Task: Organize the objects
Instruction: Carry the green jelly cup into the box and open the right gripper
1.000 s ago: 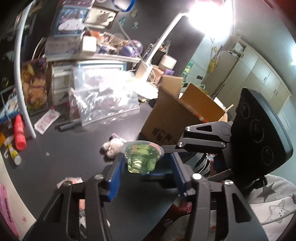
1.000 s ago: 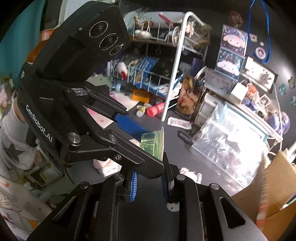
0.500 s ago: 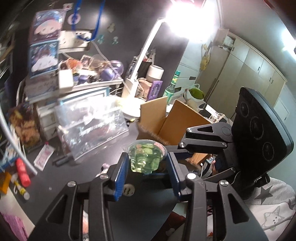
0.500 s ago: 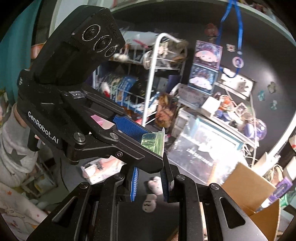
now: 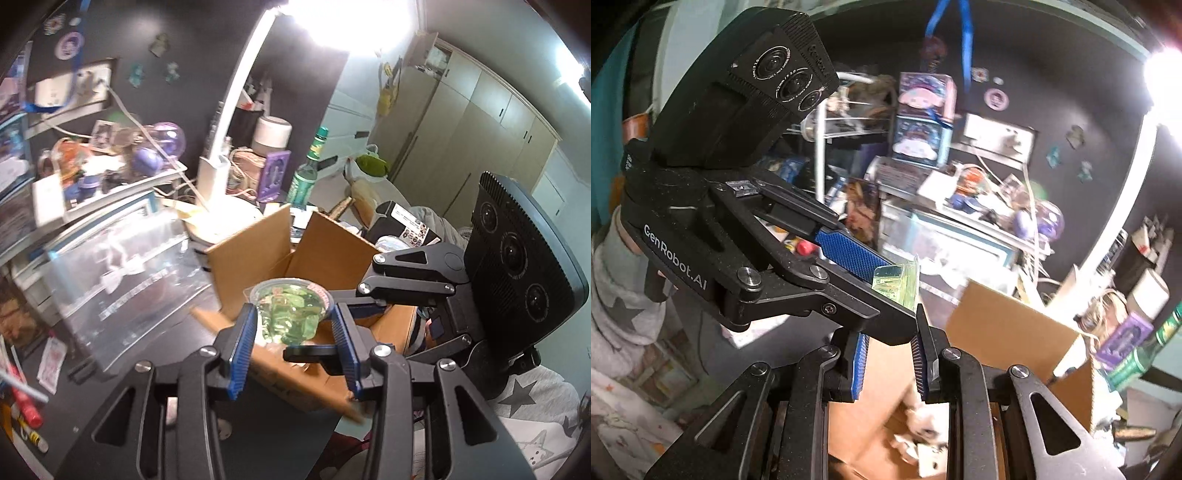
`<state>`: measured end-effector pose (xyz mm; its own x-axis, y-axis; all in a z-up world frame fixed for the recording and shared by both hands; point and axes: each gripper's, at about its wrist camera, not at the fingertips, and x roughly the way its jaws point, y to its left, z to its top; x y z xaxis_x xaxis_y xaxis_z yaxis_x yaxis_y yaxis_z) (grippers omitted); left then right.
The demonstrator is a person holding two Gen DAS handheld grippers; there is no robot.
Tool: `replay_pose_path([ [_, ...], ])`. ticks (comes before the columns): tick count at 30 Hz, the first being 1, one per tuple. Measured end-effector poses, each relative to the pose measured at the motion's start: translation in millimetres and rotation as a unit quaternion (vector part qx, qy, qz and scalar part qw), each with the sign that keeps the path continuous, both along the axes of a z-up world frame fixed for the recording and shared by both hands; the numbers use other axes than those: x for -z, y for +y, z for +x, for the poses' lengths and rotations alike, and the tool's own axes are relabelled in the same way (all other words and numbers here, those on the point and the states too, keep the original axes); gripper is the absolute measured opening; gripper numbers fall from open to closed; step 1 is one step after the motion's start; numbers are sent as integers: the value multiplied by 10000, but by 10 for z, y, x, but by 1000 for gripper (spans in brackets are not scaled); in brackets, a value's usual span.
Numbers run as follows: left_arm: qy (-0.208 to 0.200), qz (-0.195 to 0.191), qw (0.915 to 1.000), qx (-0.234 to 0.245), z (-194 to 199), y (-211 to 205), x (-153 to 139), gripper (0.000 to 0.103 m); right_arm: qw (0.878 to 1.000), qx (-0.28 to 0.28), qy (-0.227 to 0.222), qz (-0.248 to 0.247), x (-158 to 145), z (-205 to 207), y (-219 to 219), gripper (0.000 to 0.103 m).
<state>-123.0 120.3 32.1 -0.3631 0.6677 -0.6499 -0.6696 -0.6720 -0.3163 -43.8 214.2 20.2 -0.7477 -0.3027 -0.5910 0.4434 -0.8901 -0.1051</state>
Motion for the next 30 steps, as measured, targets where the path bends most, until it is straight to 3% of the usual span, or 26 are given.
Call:
replay_pose_path([
  [17,-684,-177,9966,421,-453,742,282,38,9936,690,-871,206,213,-129,647,17],
  [19,-682,-215,9965,433,-460,767,288,45,9930,720,-898,265,211,-129,659,19],
  [21,-606,-242,9969,429,-446,769,276,62,9928,772,-866,296,190,-125,670,28],
  [23,-544,-216,9972,467,-414,765,251,69,9929,809,-803,349,168,-115,676,44],
  [30,-413,-345,9976,428,-345,716,188,79,9933,767,-749,425,136,-93,625,44],
])
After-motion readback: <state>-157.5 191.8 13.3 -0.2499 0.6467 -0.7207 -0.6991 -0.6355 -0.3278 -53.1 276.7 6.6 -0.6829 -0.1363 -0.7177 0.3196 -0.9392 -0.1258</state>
